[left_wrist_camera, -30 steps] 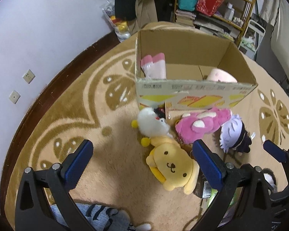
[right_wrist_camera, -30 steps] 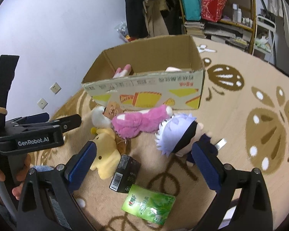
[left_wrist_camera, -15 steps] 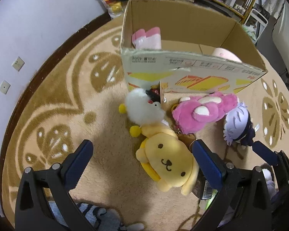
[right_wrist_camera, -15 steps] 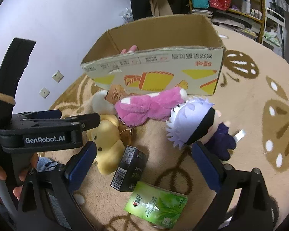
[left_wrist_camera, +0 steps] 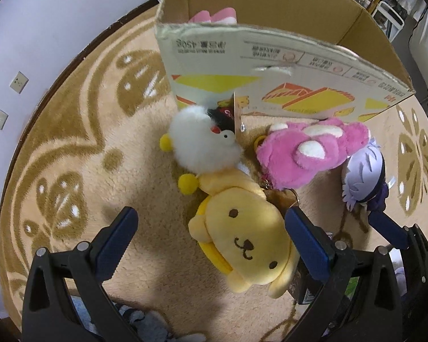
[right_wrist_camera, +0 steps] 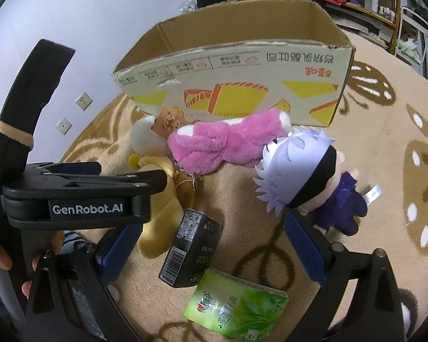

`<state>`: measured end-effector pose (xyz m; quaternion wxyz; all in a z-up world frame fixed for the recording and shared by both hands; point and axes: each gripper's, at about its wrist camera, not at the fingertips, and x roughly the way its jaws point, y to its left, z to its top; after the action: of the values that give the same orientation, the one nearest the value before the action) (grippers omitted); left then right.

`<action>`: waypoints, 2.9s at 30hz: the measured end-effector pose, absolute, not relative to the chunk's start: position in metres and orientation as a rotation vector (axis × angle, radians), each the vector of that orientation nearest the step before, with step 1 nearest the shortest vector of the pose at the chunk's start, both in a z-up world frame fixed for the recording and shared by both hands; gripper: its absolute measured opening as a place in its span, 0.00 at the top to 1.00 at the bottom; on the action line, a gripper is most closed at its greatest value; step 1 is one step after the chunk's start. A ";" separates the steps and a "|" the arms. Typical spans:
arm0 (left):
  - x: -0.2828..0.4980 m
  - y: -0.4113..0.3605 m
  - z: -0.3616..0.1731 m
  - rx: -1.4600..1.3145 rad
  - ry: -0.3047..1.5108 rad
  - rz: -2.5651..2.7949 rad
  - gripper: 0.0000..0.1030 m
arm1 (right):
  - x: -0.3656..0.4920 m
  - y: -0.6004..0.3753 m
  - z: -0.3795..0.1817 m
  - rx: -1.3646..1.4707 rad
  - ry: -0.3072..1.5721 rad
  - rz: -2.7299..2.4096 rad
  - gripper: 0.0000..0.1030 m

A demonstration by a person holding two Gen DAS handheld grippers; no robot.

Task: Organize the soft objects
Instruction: 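Move both tools back down toward the yellow dog plush and black carton, then grasp the yellow dog plush with the left tool while the right tool grasps the black carton, then carry both items over the box and open both tools to drop them in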

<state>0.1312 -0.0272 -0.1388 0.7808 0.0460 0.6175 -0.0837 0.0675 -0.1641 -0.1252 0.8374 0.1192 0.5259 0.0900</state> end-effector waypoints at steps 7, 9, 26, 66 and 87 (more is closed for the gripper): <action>0.135 -0.035 -0.149 0.108 1.350 -0.184 0.01 | 0.072 -0.158 -0.136 0.238 1.155 0.175 0.07; 0.135 -0.037 -0.154 0.114 1.351 -0.189 0.01 | 0.074 -0.156 -0.140 0.236 1.164 0.168 0.12; 0.133 -0.053 -0.180 0.140 1.394 -0.203 0.02 | 0.073 -0.144 -0.144 0.202 1.188 0.223 0.72; 0.096 -0.012 -0.037 0.189 0.833 -0.112 0.45 | 0.070 -0.198 -0.054 0.283 0.844 0.140 0.80; 0.150 -0.024 0.000 0.196 0.616 -0.164 0.45 | 0.119 -0.214 -0.020 0.158 0.702 0.108 0.80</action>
<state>0.1499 -0.0237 -0.0003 0.9450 0.0962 0.3022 -0.0803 0.1195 -0.2143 -0.0202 0.9345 0.0775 0.3435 0.0529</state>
